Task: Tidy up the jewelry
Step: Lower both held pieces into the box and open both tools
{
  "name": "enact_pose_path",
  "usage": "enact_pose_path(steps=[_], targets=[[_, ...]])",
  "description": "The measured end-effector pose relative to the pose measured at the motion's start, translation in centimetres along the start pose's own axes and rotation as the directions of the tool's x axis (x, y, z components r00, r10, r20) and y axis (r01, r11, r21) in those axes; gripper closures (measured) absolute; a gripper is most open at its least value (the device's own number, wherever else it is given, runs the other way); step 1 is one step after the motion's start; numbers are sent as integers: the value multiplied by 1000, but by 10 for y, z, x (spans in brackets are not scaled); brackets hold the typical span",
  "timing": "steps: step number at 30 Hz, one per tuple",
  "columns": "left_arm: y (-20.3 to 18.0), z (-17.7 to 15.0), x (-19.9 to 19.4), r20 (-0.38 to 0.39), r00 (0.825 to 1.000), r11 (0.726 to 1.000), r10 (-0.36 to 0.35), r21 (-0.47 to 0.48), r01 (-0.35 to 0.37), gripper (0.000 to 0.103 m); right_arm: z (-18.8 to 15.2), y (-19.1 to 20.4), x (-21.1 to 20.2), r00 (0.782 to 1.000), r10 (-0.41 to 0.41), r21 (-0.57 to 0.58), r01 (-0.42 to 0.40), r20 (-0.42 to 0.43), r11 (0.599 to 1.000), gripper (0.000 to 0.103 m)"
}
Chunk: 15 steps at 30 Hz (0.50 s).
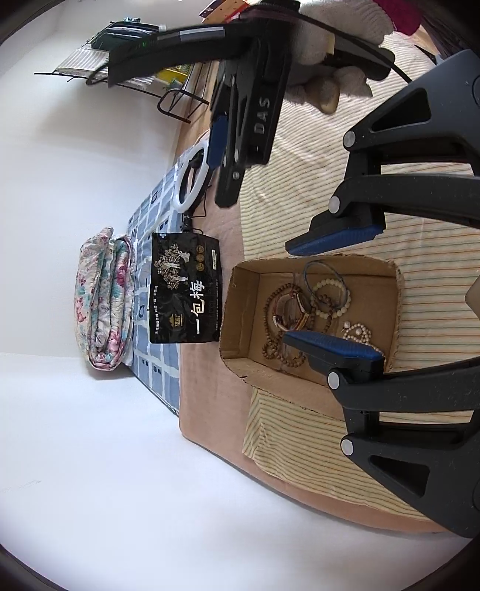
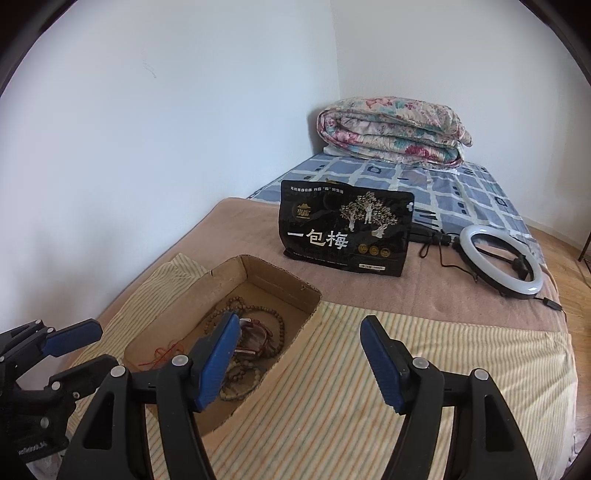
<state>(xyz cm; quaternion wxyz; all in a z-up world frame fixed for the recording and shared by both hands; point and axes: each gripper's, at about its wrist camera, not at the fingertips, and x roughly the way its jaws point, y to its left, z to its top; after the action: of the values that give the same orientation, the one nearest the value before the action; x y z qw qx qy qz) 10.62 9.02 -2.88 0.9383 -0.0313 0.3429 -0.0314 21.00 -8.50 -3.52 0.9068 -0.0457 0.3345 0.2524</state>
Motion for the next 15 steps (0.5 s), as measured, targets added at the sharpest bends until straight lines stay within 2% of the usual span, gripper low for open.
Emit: enact_pose_path(steps=[6,15], targets=[[-11,-4,-20,23,1000,1000,10,18,-11,61,-9,-7,-30,1000,-10,5,10,18,1000,27],[-13,-8,-36,18,1000,1000,-7,-11,7,60,-25,-9,-65,998,-16,19,15,63,1000,18]])
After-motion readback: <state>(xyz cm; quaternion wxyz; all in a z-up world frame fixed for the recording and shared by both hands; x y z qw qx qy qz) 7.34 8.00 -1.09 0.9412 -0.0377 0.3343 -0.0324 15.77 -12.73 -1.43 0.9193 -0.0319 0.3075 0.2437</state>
